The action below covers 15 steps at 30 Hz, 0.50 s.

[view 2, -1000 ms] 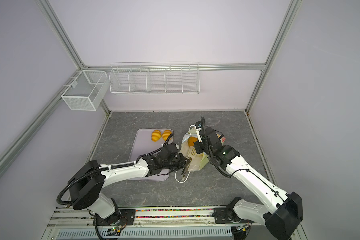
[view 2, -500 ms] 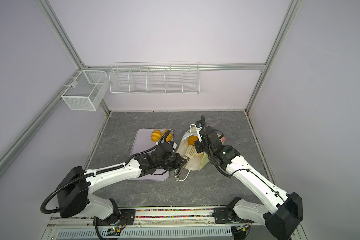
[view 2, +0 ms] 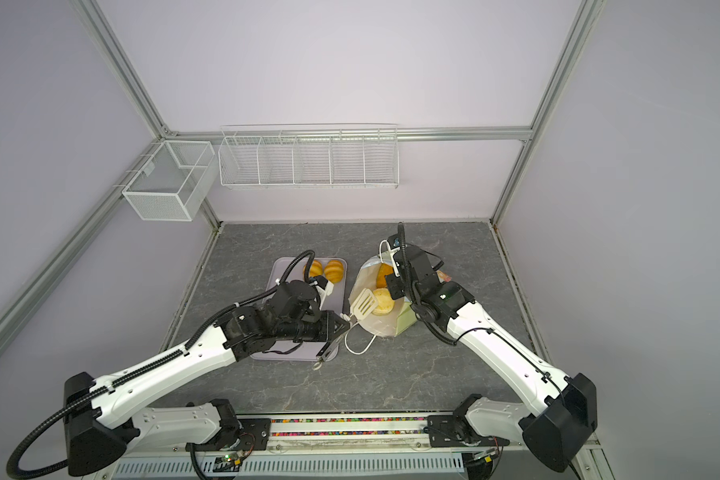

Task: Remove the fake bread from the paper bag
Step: 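Lift the pale bun out with the tongs and carry it over the tray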

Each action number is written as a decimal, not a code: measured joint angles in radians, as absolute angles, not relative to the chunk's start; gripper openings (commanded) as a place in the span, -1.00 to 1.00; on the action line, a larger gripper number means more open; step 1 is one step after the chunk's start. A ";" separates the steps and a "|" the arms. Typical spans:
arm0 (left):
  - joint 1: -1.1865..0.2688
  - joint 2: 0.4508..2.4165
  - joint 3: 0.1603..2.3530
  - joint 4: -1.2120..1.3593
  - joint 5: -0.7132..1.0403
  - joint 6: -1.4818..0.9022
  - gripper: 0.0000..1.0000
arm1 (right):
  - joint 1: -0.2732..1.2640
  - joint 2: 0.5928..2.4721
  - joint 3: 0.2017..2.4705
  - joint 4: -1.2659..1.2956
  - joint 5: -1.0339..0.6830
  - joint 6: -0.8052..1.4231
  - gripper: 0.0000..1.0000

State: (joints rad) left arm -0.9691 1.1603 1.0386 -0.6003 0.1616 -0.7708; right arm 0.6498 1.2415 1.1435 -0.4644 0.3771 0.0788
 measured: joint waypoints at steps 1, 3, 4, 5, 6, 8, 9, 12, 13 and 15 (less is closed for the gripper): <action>-0.964 1.141 1.040 -0.617 0.157 -0.762 -1.00 | 0.649 1.246 1.148 -0.467 0.379 0.080 -0.87; -0.948 1.097 1.048 -0.657 0.155 -0.740 -1.00 | 0.649 1.249 1.150 -0.471 0.381 0.083 -0.87; -0.941 1.082 1.055 -0.673 0.155 -0.731 -1.00 | 0.648 1.249 1.150 -0.474 0.381 0.086 -0.86; -0.928 1.064 1.066 -0.698 0.155 -0.720 -1.00 | 0.648 1.249 1.150 -0.475 0.381 0.089 -0.87; -0.915 1.049 1.080 -0.722 0.154 -0.711 -1.00 | 0.646 1.250 1.151 -0.476 0.381 0.092 -0.87; -0.878 1.022 1.117 -0.775 0.156 -0.690 -1.00 | 0.640 1.254 1.155 -0.476 0.381 0.099 -0.87; -0.858 1.008 1.131 -0.795 0.155 -0.681 -1.00 | 0.637 1.258 1.158 -0.476 0.381 0.101 -0.87; -0.766 0.963 1.174 -0.866 0.153 -0.655 -1.00 | 0.628 1.263 1.165 -0.475 0.380 0.105 -0.87; -0.724 0.951 1.189 -0.893 0.151 -0.646 -1.00 | 0.624 1.263 1.166 -0.475 0.379 0.105 -0.87; -0.631 0.939 1.212 -0.940 0.150 -0.623 -1.00 | 0.619 1.263 1.167 -0.475 0.377 0.105 -0.87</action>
State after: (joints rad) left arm -0.6312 0.9394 1.2121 -0.9401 0.1501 -0.6228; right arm 0.6189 1.2633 1.1671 -0.4747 0.3767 0.1051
